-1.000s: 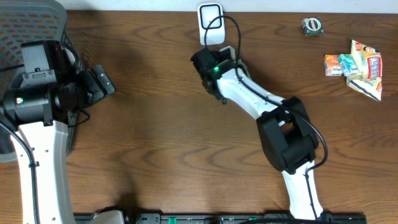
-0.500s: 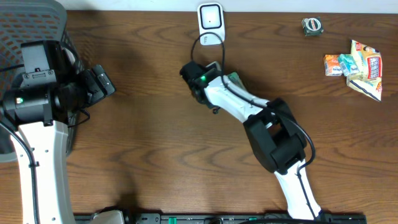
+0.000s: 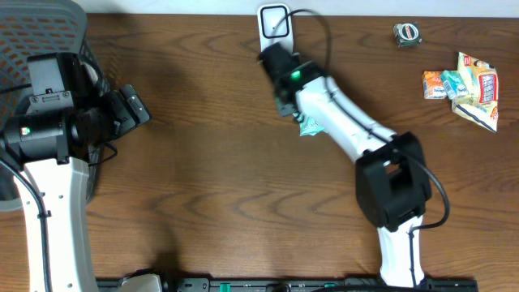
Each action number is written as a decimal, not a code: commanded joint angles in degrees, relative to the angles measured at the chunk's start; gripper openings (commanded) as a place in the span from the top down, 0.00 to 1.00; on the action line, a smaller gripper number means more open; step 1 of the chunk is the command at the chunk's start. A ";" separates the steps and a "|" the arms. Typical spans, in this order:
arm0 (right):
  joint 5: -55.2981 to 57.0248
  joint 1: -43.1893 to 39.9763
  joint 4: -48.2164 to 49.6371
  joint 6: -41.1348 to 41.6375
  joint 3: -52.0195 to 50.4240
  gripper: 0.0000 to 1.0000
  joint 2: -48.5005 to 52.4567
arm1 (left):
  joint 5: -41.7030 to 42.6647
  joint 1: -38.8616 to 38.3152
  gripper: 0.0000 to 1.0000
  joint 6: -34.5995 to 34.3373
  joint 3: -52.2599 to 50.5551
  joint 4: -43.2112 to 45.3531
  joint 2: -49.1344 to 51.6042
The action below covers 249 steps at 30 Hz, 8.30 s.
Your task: Scan the item barcode
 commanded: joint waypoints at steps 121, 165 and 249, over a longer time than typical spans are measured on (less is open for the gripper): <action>-13.64 -20.65 -23.06 -7.48 15.41 0.01 -25.99 | 0.31 0.24 0.03 -0.09 1.25 -0.15 0.13; -32.37 -18.95 -41.51 -9.75 -23.89 0.01 -63.21 | 0.31 0.24 0.02 -0.07 1.25 -0.15 0.13; -33.00 -20.22 57.07 -21.09 -102.36 0.01 -123.95 | 0.31 0.24 0.02 -0.09 1.25 -0.15 0.13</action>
